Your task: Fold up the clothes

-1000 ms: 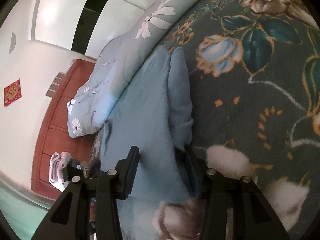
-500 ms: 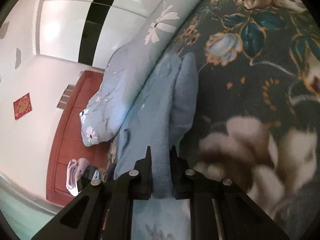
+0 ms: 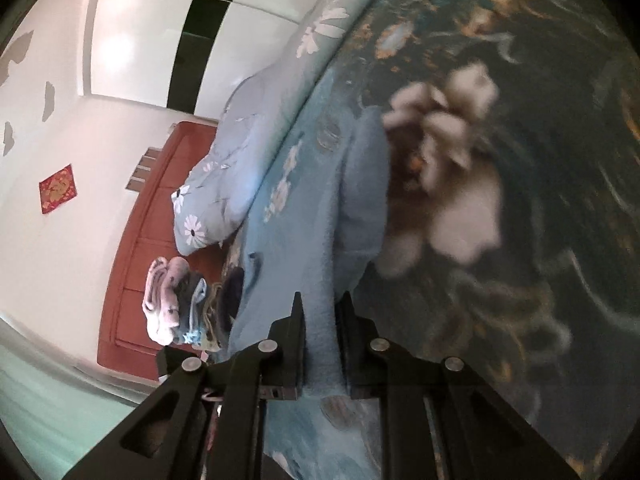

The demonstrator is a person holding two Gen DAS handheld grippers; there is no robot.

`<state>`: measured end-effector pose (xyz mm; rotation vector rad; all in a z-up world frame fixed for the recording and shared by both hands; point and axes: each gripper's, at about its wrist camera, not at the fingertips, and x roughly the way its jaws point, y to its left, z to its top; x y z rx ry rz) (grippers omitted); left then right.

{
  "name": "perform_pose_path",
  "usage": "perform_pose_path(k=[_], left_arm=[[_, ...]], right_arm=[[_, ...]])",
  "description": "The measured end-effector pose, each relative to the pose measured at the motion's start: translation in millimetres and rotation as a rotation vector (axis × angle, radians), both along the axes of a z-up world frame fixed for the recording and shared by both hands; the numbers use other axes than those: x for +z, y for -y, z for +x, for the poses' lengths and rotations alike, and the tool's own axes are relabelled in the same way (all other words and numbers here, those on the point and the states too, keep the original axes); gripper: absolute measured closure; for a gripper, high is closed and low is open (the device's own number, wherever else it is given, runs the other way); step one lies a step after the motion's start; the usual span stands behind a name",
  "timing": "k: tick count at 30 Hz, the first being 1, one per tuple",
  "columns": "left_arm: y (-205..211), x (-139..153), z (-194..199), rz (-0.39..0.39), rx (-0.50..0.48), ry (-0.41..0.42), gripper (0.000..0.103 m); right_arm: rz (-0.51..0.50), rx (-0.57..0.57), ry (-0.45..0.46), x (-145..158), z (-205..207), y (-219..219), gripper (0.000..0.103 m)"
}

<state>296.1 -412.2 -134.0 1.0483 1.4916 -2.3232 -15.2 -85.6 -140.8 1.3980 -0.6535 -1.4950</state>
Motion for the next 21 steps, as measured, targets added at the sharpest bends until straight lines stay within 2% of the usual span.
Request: perform_pose_path(k=[4,8,12,16,17,21], left_arm=[[-1,-6,6,0.018,0.006,-0.001,0.095],[3,3,19,0.000,0.018,-0.023,0.092],[4,34,26,-0.147,0.052,0.020,0.089],[-14,62,-2,-0.252,-0.006,0.010,0.070],[-22,66,-14,-0.272,-0.033,0.004,0.068],[-57,63,-66,-0.307,-0.139,0.015,0.063]], right_arm=[[0.013,-0.031,0.050,-19,1,-11,0.089],[0.007,-0.032,0.072,-27,-1,-14,0.089],[0.009,-0.013,0.039,-23,-1,-18,0.087],[0.026,0.008,-0.048,-14,-3,-16,0.082],[0.030,0.008,-0.060,-13,-4,-15,0.073],[0.008,0.007,-0.074,-10,-8,-8,0.063]])
